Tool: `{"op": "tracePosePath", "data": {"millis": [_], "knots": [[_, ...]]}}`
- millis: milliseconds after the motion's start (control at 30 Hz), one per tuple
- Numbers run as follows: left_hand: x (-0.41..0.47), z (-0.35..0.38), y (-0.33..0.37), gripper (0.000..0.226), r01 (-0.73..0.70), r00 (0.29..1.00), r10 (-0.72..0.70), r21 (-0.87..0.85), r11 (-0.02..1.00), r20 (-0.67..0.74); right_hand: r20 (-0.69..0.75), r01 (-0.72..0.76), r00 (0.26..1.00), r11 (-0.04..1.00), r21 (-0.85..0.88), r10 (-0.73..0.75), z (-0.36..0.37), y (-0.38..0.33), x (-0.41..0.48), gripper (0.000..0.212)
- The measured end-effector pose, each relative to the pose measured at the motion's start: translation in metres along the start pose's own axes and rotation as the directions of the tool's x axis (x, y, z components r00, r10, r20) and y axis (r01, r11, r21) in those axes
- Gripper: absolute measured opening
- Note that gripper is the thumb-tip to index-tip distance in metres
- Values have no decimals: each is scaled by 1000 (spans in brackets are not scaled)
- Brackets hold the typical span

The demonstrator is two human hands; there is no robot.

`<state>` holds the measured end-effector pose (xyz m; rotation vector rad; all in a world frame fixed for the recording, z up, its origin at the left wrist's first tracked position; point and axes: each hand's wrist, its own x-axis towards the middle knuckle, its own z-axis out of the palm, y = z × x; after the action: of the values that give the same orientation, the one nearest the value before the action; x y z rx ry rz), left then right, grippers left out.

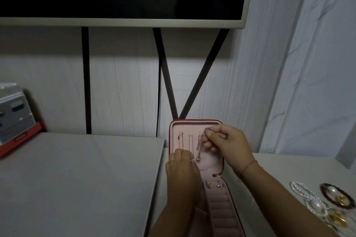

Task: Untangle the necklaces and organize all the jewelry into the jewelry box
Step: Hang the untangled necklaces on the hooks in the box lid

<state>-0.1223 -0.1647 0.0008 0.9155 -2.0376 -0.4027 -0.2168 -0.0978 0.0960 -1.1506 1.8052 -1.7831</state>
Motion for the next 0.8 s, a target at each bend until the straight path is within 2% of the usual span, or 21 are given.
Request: {"op": "tracePosePath", "data": {"millis": [133, 367, 467, 600, 700, 800], "knots": [[1, -5, 2, 14, 40, 998, -38, -38, 998, 42, 9, 3, 1000, 1000, 0, -3, 5, 4, 14, 11], [1, -6, 4, 9, 78, 995, -74, -60, 995, 66, -5, -72, 997, 985, -157, 72, 7, 31, 9, 8], [0, -6, 4, 7, 84, 995, -80, -69, 994, 63, -4, -56, 998, 972, -226, 56, 9, 37, 6, 13], [0, -7, 4, 12, 94, 993, -89, -59, 994, 78, -34, -33, 999, 977, -209, 26, 6, 41, 2, 16], [-2, -8, 5, 22, 84, 992, -80, -42, 996, 96, -85, -6, 996, 981, -193, -11, -8, 45, -11, 19], [-4, -8, 5, 28, 63, 996, -64, 15, 998, 62, -238, -60, 971, 937, -344, -25, -40, 62, -22, 20]]}}
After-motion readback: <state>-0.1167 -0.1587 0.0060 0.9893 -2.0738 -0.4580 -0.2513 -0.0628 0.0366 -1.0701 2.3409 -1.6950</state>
